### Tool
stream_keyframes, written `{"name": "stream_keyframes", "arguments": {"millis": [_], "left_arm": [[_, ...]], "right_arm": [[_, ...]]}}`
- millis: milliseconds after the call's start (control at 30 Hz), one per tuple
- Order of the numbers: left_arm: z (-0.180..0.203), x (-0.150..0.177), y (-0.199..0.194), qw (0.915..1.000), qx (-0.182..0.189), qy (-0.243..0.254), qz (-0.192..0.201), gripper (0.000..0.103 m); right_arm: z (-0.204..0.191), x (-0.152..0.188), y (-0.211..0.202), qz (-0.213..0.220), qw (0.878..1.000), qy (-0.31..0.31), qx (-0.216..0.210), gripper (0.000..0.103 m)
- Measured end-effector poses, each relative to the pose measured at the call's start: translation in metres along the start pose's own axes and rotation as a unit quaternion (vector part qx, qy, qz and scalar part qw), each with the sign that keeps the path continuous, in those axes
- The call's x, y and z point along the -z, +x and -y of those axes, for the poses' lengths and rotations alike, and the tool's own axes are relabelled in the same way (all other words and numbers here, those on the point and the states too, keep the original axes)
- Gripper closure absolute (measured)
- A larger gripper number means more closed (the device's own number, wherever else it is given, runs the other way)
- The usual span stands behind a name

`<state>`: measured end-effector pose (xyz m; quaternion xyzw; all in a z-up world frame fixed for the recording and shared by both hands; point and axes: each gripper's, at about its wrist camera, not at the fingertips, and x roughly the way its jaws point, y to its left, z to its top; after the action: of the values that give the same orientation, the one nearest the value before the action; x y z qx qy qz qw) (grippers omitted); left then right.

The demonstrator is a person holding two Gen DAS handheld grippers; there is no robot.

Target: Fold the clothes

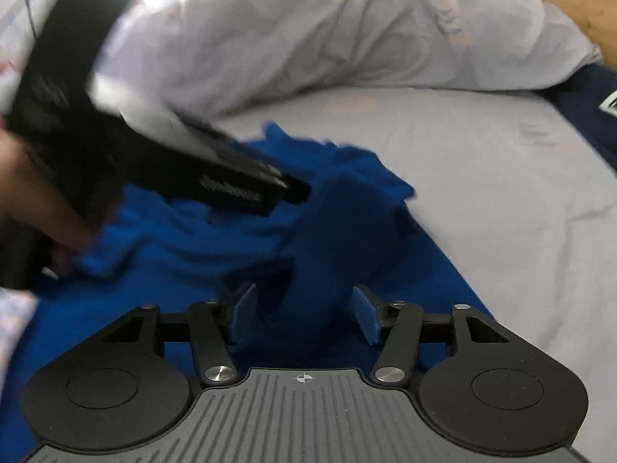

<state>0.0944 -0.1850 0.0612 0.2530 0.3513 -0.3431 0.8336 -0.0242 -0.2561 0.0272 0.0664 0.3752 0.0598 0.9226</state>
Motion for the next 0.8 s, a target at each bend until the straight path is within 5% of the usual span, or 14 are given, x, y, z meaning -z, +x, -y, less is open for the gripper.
{"name": "stream_keyframes", "arguments": {"millis": [67, 167, 300, 533, 600, 733, 800], "left_arm": [[0.001, -0.002, 0.000, 0.9999, 0.010, 0.002, 0.006, 0.045], [0.009, -0.004, 0.000, 0.9991, 0.023, 0.036, 0.004, 0.042], [0.022, -0.008, 0.000, 0.9943, 0.027, 0.102, 0.012, 0.037], [0.038, -0.023, 0.013, 0.9878, 0.053, 0.147, 0.000, 0.038], [0.044, -0.026, 0.019, 0.9850, 0.061, 0.162, -0.009, 0.044], [0.055, -0.025, 0.036, 0.9821, 0.065, 0.174, -0.029, 0.093], [0.052, -0.025, 0.033, 0.9859, 0.056, 0.158, -0.006, 0.095]], "right_arm": [[0.007, 0.001, 0.007, -0.005, 1.000, 0.014, 0.017, 0.084], [0.018, -0.002, 0.005, -0.007, 1.000, 0.025, 0.013, 0.095], [0.029, -0.007, -0.006, 0.001, 0.999, 0.034, 0.004, 0.096], [0.032, -0.003, -0.003, -0.016, 0.999, 0.032, -0.005, 0.096], [0.033, -0.004, -0.004, -0.011, 0.999, 0.031, -0.001, 0.096], [0.036, -0.006, -0.006, -0.001, 1.000, 0.031, 0.006, 0.095], [0.037, -0.006, -0.007, 0.004, 0.999, 0.031, 0.010, 0.095]]}}
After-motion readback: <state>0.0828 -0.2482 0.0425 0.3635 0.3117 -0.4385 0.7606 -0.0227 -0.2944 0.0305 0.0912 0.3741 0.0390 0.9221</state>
